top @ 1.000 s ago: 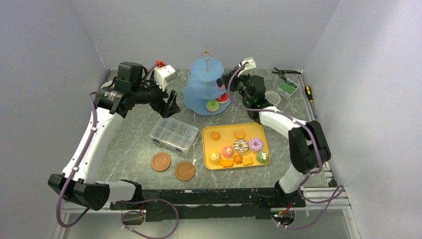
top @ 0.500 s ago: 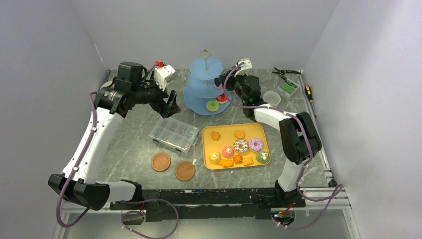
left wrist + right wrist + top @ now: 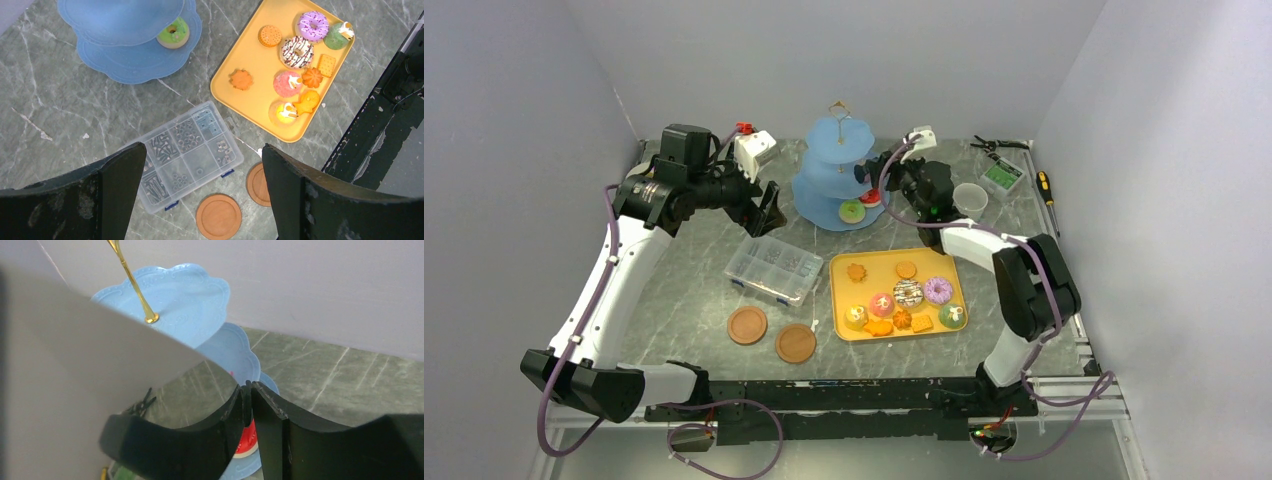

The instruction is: Serve the afternoon tea

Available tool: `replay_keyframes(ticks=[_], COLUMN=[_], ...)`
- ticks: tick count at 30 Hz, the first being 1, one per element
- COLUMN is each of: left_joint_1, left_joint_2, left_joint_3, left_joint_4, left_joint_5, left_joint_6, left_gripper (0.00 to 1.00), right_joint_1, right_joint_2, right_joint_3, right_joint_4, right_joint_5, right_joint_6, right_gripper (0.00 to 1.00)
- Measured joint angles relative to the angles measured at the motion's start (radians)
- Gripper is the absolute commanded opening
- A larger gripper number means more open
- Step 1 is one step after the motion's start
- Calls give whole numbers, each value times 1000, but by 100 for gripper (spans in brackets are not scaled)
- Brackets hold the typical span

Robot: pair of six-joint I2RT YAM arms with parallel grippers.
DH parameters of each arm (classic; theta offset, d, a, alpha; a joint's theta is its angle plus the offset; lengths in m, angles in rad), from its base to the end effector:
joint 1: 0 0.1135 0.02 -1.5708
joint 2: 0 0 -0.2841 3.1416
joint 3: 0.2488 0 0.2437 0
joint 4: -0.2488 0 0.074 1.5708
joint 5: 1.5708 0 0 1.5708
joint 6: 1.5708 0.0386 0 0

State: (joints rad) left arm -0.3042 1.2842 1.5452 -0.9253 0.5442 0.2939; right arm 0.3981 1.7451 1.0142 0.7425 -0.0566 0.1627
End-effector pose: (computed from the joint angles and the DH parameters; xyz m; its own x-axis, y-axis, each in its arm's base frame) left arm 0.2198 -0.0900 0.4390 -0.3761 0.3778 -0.8461 0.7879 0.6109 -0.0774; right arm 0.3658 0.1562 0.2816 -0.0606 0.1500 -0.9868 -0.4351 0.8858 0.1613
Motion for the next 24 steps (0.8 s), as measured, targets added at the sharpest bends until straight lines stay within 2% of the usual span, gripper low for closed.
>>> replay_keyframes(ticks=[6,11,17,21,24], left_joint_1=[0,0,0,0,0], left_joint_2=[-5,-20,-5,101,248], left_joint_3=[0,-1,-2,58,173], left_joint_4=[0,0,24,78,137], left_joint_5=[0,1,18,41,55], left_joint_6=[0,0,-3,-6,-23], left_gripper=[92,92,91,88,87], right_joint_1=[0,1,31,54,56], right_joint_2=[-132,-311,-549,-700,-806], right_joint_3=[-84,-207,-382,-472,-511], right_joint_4=[0,-7,-143,-294,-408], right_joint_5=[4,11,87,151,199], right_joint_6=[6,26,50,65,76], right_gripper=[68,68,67,67,67])
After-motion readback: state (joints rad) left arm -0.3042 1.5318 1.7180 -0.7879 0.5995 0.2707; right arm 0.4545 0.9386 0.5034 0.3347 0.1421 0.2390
